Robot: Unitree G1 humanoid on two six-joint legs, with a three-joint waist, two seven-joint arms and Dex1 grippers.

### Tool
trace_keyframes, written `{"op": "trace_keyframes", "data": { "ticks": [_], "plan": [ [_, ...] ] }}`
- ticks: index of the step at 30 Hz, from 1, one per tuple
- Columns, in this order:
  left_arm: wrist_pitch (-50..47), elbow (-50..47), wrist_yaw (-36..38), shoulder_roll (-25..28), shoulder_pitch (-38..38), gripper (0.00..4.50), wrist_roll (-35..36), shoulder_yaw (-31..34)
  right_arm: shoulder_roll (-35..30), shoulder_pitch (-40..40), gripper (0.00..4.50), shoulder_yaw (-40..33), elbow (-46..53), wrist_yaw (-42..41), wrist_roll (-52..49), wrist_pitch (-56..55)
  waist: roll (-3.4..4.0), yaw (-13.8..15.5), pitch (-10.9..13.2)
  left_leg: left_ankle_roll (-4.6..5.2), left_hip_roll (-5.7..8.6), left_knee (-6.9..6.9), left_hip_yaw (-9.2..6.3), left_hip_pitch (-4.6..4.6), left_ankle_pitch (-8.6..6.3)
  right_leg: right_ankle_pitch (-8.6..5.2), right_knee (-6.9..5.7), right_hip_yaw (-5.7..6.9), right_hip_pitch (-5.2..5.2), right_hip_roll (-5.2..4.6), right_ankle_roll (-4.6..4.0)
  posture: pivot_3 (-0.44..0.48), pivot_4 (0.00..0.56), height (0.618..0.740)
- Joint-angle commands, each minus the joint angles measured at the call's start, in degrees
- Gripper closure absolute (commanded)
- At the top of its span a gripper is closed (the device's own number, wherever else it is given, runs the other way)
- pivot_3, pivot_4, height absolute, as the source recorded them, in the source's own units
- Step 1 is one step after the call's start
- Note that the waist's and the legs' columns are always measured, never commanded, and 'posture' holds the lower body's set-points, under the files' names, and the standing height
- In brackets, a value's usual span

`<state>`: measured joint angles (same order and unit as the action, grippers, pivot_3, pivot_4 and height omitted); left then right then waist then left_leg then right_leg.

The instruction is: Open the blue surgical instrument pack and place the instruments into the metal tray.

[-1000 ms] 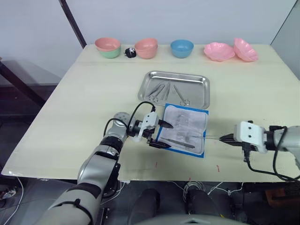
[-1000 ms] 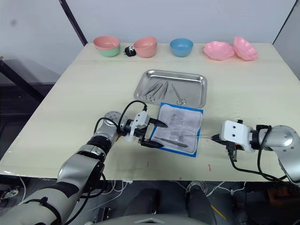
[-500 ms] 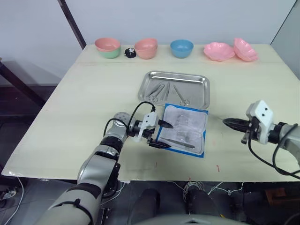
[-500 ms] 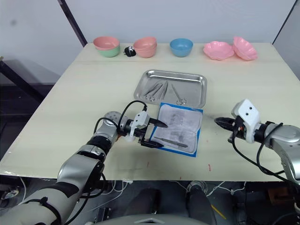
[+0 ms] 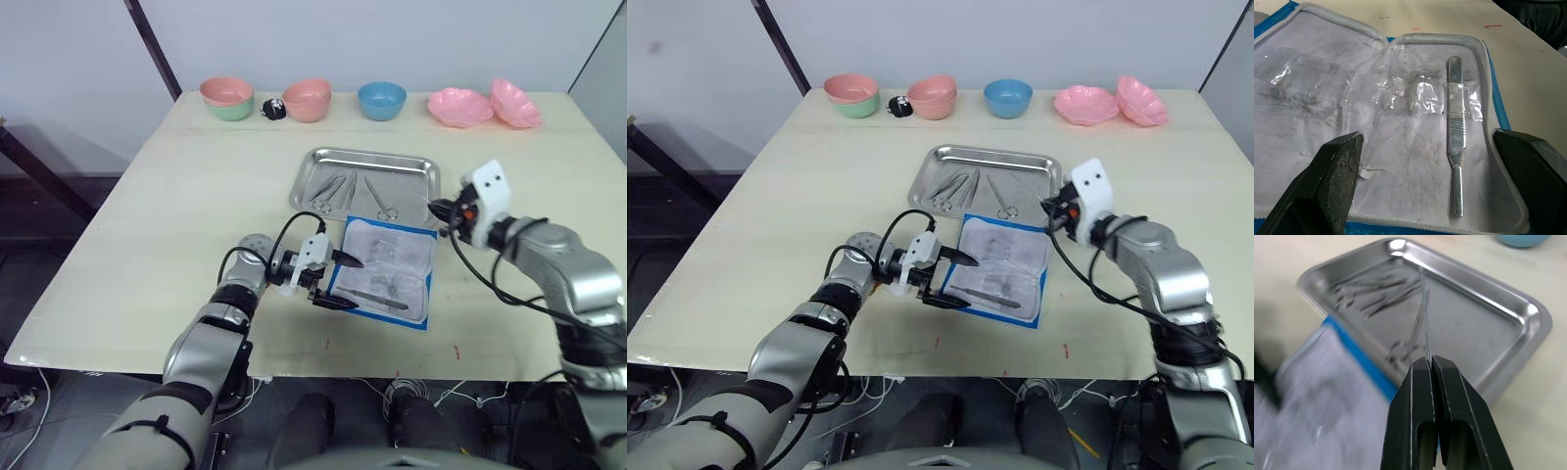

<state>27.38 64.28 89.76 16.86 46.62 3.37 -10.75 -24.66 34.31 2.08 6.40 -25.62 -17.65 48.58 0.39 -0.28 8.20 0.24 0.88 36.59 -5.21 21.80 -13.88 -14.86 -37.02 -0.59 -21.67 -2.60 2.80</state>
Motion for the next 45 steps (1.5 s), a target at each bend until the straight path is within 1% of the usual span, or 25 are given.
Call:
{"op": "trace_keyframes", "data": {
  "ticks": [1,4,9,12,17,24,33,36,38,39,40,41,42,44,45],
  "plan": [
    [-1.7,5.3,-0.5,0.0,-3.3,0.00,-4.0,-2.0,4.2,6.3,4.44,1.3,-8.1,4.4,3.6,-2.2,0.02,0.1,0.0,0.00,0.01,0.00,0.02,0.00,0.00,0.00,0.00,0.03,0.02,0.00,0.00,0.000,0.150,0.740],
    [-1.3,5.1,-0.7,0.2,-3.4,0.00,-4.2,-2.1,7.1,9.7,4.44,1.4,-13.9,6.0,4.9,-3.3,0.04,0.1,0.0,0.03,0.06,0.00,0.01,0.04,0.02,0.01,0.00,0.05,0.01,0.00,0.00,0.000,0.150,0.740],
    [-0.1,4.1,-0.3,0.2,-4.2,0.00,-4.2,-2.3,11.9,14.9,4.44,1.7,-27.5,8.7,8.1,-8.5,0.08,-0.3,0.0,0.06,0.16,-0.04,0.00,-0.03,0.04,0.02,-0.10,-0.04,0.04,0.00,-0.01,0.000,0.150,0.740],
    [0.0,4.0,-0.3,0.3,-4.6,0.00,-4.1,-2.2,13.6,17.7,4.44,1.4,-34.5,10.0,9.8,-10.7,0.09,-0.4,-0.1,0.07,0.25,-0.05,-0.02,-0.04,0.04,0.01,-0.15,-0.04,0.03,0.00,-0.02,0.000,0.150,0.740],
    [-0.6,3.7,-1.1,0.6,-4.7,0.00,-4.0,-1.9,15.3,21.7,4.44,1.2,-43.3,10.4,11.6,-15.1,0.13,-0.6,-0.1,0.08,0.29,-0.05,-0.06,-0.06,0.05,0.01,-0.23,-0.13,0.01,-0.01,-0.02,0.000,0.150,0.740],
    [-2.5,3.6,-2.9,0.4,-4.5,0.00,-4.1,-1.6,16.5,25.5,4.44,-0.3,-54.0,10.3,12.3,-19.5,0.13,-0.6,-0.1,0.08,0.32,-0.05,-0.05,-0.10,0.05,0.01,-0.34,-0.18,0.00,-0.01,-0.03,0.000,0.150,0.740],
    [-2.6,3.4,-3.3,-0.1,-4.7,0.00,-4.0,-1.3,17.2,28.5,4.44,-2.6,-63.1,9.5,12.3,-23.0,0.17,-0.7,-0.1,0.09,0.34,-0.05,-0.02,-0.13,0.05,0.01,-0.41,-0.25,-0.01,-0.01,-0.03,0.000,0.150,0.740],
    [-2.6,3.3,-3.2,-0.1,-4.8,0.00,-4.0,-1.2,16.8,28.3,3.70,-2.3,-63.2,8.4,12.9,-23.6,0.17,-0.7,-0.1,0.09,0.34,-0.05,-0.02,-0.13,0.05,0.01,-0.41,-0.25,0.00,-0.01,-0.03,0.000,0.150,0.740],
    [-2.6,3.3,-3.2,-0.1,-4.8,0.00,-4.1,-1.2,16.5,28.2,2.79,-2.3,-62.4,7.9,13.1,-23.5,0.18,-0.7,-0.1,0.09,0.35,-0.05,-0.02,-0.13,0.05,0.01,-0.42,-0.26,-0.01,-0.01,-0.03,0.000,0.150,0.740],
    [-2.7,3.3,-3.2,-0.1,-4.8,0.00,-4.1,-1.2,16.3,27.9,2.19,-2.1,-61.0,7.7,13.2,-23.2,0.19,-0.7,-0.1,0.09,0.35,-0.05,-0.02,-0.13,0.05,0.01,-0.42,-0.26,-0.01,-0.01,-0.03,0.000,0.150,0.740],
    [-2.7,3.2,-3.2,-0.1,-4.8,0.00,-4.1,-1.1,16.0,27.6,1.84,-2.0,-59.6,7.5,13.4,-22.9,0.20,-0.7,0.0,0.09,0.35,-0.05,-0.02,-0.13,0.05,0.01,-0.42,-0.26,0.00,-0.01,-0.03,0.000,0.150,0.740],
    [-2.7,3.3,-3.3,-0.1,-4.8,0.00,-4.1,-1.1,15.7,27.3,1.33,-1.8,-58.1,7.3,13.7,-22.7,0.23,-0.7,0.0,0.09,0.35,-0.05,-0.02,-0.12,0.05,0.01,-0.42,-0.26,-0.01,-0.01,-0.03,0.000,0.150,0.740],
    [-2.8,3.3,-3.3,-0.1,-4.8,0.00,-4.1,-1.1,15.3,26.8,0.98,-1.6,-56.1,7.0,13.8,-22.2,0.23,-0.7,0.0,0.09,0.35,-0.05,-0.02,-0.12,0.05,0.01,-0.42,-0.26,-0.01,-0.02,-0.03,0.000,0.150,0.740],
    [-2.9,3.1,-3.2,-0.1,-4.9,0.00,-4.0,-1.0,14.6,25.5,0.07,-1.3,-51.5,6.2,13.7,-21.2,0.24,-0.7,0.0,0.09,0.36,-0.05,-0.03,-0.12,0.05,0.01,-0.43,-0.26,-0.01,-0.02,-0.03,0.000,0.150,0.740],
    [-2.9,3.0,-3.2,-0.2,-4.9,0.00,-3.9,-1.0,14.2,24.7,0.07,-1.3,-48.6,5.8,13.5,-20.2,0.24,-0.7,0.0,0.09,0.36,-0.05,-0.03,-0.12,0.05,0.00,-0.43,-0.26,-0.01,-0.02,-0.03,0.000,0.150,0.740]
  ]
}}
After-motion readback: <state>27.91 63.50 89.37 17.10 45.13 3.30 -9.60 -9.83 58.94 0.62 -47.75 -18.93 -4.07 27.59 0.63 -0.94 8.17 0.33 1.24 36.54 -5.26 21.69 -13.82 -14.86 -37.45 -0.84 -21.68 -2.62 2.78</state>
